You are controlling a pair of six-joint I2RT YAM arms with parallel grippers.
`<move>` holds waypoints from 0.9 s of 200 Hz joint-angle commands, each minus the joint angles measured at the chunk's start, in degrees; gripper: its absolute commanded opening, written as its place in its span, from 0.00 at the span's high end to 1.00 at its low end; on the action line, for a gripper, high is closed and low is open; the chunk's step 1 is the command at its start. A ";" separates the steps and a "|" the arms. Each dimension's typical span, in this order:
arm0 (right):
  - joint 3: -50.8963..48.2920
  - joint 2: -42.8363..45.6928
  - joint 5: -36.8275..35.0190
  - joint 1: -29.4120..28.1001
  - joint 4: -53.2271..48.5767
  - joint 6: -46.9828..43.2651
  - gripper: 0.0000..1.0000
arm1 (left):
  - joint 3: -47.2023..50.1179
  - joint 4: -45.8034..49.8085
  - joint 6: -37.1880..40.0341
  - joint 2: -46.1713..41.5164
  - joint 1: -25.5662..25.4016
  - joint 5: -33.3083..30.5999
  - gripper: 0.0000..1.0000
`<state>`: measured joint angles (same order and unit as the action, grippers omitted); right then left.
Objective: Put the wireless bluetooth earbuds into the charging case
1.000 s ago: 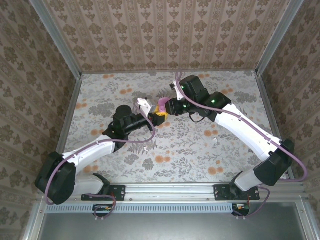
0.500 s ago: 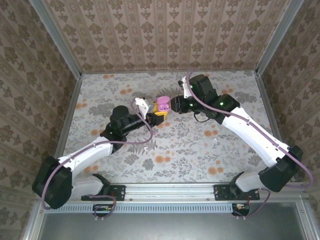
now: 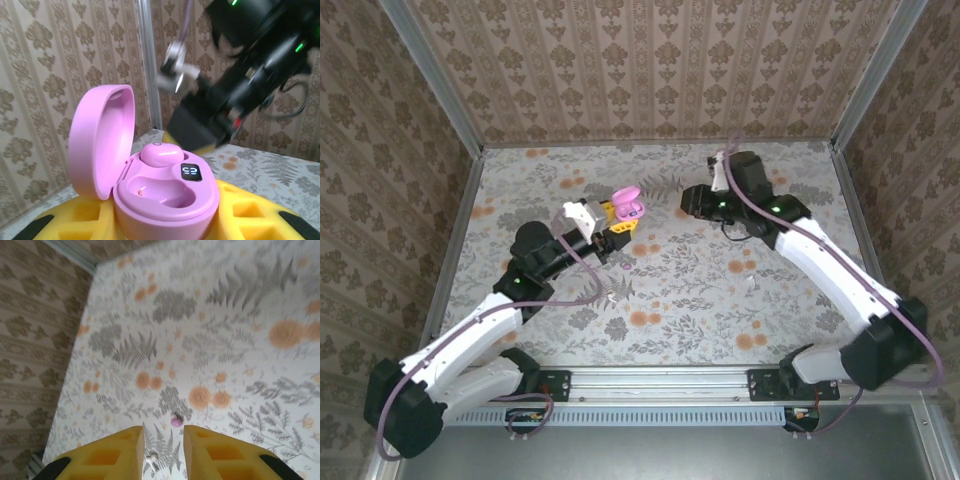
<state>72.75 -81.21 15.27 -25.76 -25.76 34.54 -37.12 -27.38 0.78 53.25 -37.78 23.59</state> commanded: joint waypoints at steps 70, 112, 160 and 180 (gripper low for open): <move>18.87 -33.19 9.48 -8.04 -11.16 -7.99 0.67 | -2.51 9.96 3.71 -11.60 0.34 -4.65 0.66; 27.58 -42.02 8.14 -10.56 -15.13 -9.88 0.65 | -2.34 10.63 3.79 -12.65 0.34 -5.32 0.66; 31.55 -46.79 3.12 -13.36 -18.46 -9.01 0.58 | -2.19 10.59 4.06 -12.30 0.34 -5.31 0.66; 32.24 -48.10 1.83 -14.45 -19.28 -8.77 0.58 | -2.25 10.43 4.06 -12.04 0.34 -5.23 0.66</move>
<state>102.63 -127.11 20.08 -38.87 -41.43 25.65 -37.60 -15.99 3.51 41.41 -37.78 18.96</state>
